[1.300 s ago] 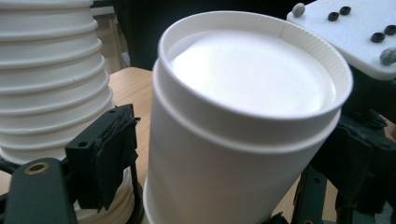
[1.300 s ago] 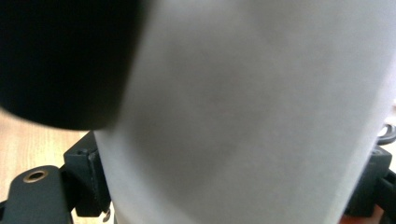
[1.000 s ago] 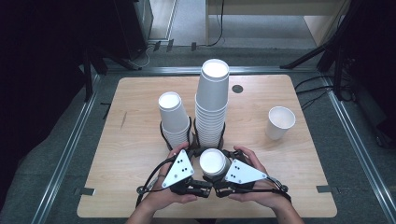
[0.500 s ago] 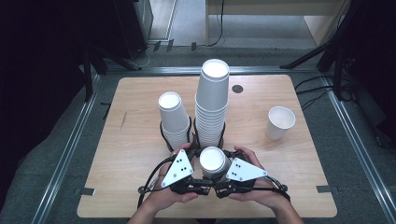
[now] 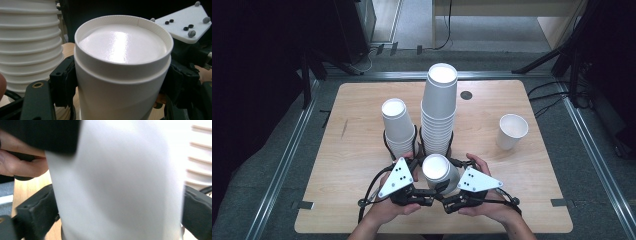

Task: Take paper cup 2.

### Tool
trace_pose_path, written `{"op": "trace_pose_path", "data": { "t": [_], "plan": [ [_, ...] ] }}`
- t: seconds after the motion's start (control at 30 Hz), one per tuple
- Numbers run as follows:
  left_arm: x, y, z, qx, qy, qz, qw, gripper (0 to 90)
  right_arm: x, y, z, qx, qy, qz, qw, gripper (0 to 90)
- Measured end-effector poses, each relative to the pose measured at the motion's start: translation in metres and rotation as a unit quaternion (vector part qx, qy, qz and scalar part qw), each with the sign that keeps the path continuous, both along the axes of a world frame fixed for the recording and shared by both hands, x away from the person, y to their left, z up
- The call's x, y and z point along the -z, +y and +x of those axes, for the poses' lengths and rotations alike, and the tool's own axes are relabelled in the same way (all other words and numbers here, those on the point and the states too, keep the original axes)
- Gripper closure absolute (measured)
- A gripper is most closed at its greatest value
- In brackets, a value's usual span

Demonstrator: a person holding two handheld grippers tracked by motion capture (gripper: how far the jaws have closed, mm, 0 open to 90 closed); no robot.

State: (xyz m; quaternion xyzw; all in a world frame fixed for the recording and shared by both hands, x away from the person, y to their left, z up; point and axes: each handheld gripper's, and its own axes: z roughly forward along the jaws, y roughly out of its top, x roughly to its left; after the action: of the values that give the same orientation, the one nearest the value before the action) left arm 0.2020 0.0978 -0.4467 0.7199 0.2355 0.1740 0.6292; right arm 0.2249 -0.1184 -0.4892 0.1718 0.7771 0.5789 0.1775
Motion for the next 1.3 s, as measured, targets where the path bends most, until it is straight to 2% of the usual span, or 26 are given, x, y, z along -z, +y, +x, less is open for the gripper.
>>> {"op": "trace_pose_path", "data": {
  "t": [0.1,0.33,0.4,0.47,0.6,0.7,0.83,1.03,1.3],
  "plan": [
    [-0.003,0.005,0.001,-0.01,-0.002,-0.011,0.9999,22.7,0.0,-0.004,0.0,0.001,0.004,0.02,0.9998,0.0],
    [-0.009,0.018,0.003,-0.026,0.001,-0.052,0.9983,22.9,0.004,-0.009,0.006,0.005,0.023,0.055,0.9982,0.0],
    [-0.01,0.02,0.003,-0.025,0.004,-0.064,0.9976,23.0,0.004,-0.009,0.006,0.005,0.026,0.061,0.9978,0.0],
    [-0.01,0.022,0.004,-0.019,0.008,-0.085,0.9961,23.0,0.004,-0.008,0.005,0.003,0.027,0.068,0.9973,0.0],
    [-0.009,0.022,0.003,-0.019,0.009,-0.101,0.9947,23.0,0.003,-0.007,0.005,-0.004,0.039,0.092,0.995,0.0],
    [-0.009,0.022,0.003,-0.012,0.012,-0.11,0.9938,22.9,0.002,-0.007,0.005,-0.006,0.042,0.1,0.9941,0.0],
    [-0.008,0.021,0.003,-0.009,0.018,-0.116,0.993,23.0,0.0,-0.006,0.004,-0.002,0.036,0.1,0.9944,0.0],
    [-0.006,0.019,0.004,-0.003,0.024,-0.119,0.9926,23.0,-0.007,-0.001,0.0,0.016,0.008,0.095,0.9953,0.0],
    [-0.006,0.019,0.004,0.001,0.031,-0.13,0.9911,23.0,-0.012,0.006,-0.006,0.04,-0.019,0.102,0.9938,0.0]
  ]
}}
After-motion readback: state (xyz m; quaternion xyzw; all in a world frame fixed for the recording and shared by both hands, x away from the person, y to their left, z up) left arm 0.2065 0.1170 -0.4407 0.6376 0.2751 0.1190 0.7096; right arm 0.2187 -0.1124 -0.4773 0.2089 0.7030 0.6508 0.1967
